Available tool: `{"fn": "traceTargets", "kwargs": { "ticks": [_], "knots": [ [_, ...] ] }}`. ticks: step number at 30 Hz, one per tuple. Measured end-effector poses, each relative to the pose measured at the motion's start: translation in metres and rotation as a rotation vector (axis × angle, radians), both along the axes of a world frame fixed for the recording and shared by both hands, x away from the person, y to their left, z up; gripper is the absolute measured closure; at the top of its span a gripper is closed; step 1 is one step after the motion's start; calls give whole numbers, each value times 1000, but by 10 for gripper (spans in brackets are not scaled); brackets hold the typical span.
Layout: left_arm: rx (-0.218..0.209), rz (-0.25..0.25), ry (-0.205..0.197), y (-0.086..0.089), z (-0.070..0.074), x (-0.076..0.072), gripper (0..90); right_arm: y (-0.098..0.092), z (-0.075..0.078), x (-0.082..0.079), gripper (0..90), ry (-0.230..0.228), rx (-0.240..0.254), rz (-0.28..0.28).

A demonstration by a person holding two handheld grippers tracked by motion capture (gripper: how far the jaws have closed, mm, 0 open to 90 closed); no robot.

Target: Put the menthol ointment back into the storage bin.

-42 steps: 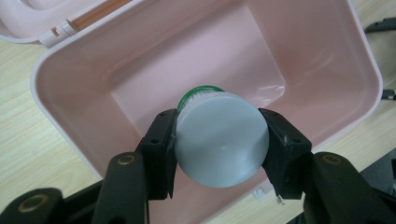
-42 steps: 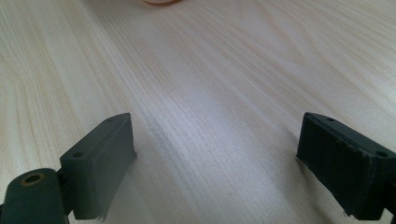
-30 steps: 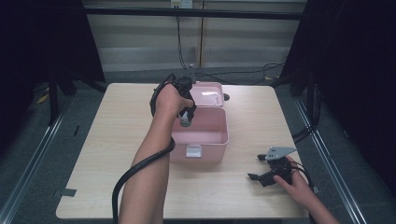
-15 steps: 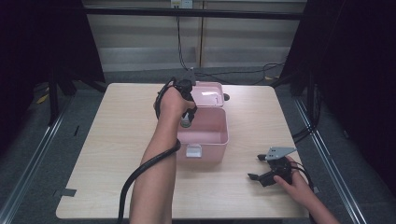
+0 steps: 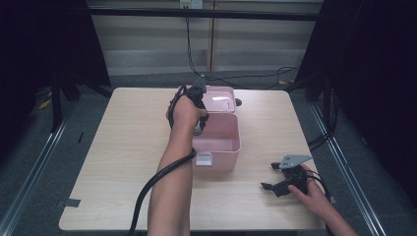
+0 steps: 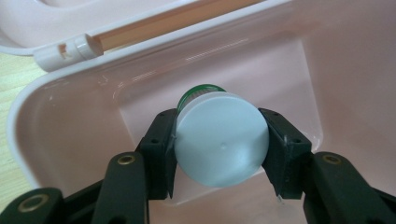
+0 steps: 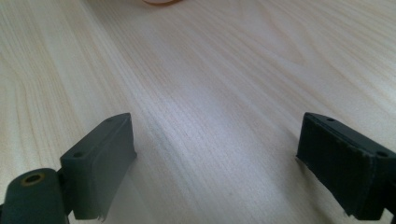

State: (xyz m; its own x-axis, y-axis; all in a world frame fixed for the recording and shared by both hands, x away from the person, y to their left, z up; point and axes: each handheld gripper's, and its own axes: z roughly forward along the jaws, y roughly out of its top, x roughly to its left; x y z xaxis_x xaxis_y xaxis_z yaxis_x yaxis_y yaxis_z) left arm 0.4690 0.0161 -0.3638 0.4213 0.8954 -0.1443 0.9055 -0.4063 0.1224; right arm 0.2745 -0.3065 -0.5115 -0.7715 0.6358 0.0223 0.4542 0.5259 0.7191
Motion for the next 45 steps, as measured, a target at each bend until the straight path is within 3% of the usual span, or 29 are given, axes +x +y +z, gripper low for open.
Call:
{"fn": "traceTargets", "kwargs": {
  "ticks": [20, 33, 45],
  "knots": [
    [22, 13, -17, -10, -34, 4, 503, 0, 0, 0, 104, 3, 4, 1],
    [22, 4, -21, -16, -48, 4, 502, 0, 0, 0, 105, 3, 5, 2],
    [14, 28, -40, -17, -59, 4, 502, 0, 0, 0, 105, 7, 4, -1]
  ]
}}
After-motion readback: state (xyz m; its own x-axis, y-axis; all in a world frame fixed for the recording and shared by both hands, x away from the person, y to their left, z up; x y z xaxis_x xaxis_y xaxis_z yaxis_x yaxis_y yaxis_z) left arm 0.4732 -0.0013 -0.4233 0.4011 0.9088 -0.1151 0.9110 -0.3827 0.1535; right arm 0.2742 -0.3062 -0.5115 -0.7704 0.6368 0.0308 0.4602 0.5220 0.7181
